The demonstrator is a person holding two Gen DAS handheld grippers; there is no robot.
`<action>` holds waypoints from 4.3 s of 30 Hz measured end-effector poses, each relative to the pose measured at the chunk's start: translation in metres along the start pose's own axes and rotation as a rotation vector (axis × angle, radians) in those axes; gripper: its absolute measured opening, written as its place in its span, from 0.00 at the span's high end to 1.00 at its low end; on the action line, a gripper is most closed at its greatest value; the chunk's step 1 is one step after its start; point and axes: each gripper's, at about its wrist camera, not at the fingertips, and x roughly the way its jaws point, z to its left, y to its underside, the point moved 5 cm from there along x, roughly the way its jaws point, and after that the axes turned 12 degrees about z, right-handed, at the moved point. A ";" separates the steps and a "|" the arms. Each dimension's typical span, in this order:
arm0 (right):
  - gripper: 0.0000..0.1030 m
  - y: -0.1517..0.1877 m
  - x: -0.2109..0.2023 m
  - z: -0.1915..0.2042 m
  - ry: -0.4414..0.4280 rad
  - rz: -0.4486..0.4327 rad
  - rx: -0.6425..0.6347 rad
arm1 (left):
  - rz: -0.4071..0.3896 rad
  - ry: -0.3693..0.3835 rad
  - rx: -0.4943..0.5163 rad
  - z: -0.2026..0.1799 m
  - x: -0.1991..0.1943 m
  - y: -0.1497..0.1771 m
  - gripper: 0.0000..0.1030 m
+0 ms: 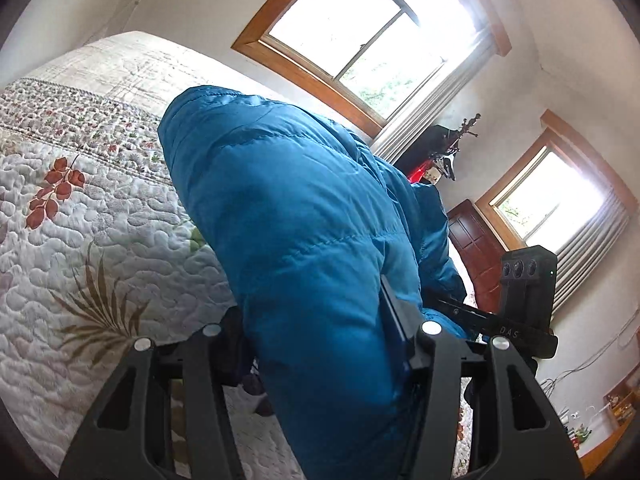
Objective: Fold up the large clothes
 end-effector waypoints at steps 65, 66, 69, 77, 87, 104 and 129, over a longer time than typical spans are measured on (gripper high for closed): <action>0.04 0.159 -0.062 0.054 0.397 -0.038 -0.079 | -0.044 -0.492 -0.015 -0.047 -0.099 0.149 0.04; 0.04 0.162 -0.065 0.056 0.399 -0.045 -0.078 | -0.047 -0.486 -0.011 -0.051 -0.102 0.154 0.04; 0.04 0.172 -0.071 0.066 0.377 -0.045 -0.090 | -0.044 -0.464 -0.009 -0.060 -0.109 0.168 0.03; 0.04 0.194 -0.081 0.079 0.399 -0.049 -0.098 | -0.053 -0.500 0.006 -0.074 -0.123 0.190 0.03; 0.04 0.217 -0.093 0.093 0.413 -0.057 -0.108 | -0.071 -0.557 0.038 -0.098 -0.140 0.213 0.03; 0.04 0.242 -0.105 0.105 0.441 -0.081 -0.118 | -0.086 -0.620 0.074 -0.128 -0.154 0.249 0.03; 0.04 0.248 -0.107 0.105 0.454 -0.079 -0.118 | -0.084 -0.664 0.071 -0.132 -0.155 0.254 0.03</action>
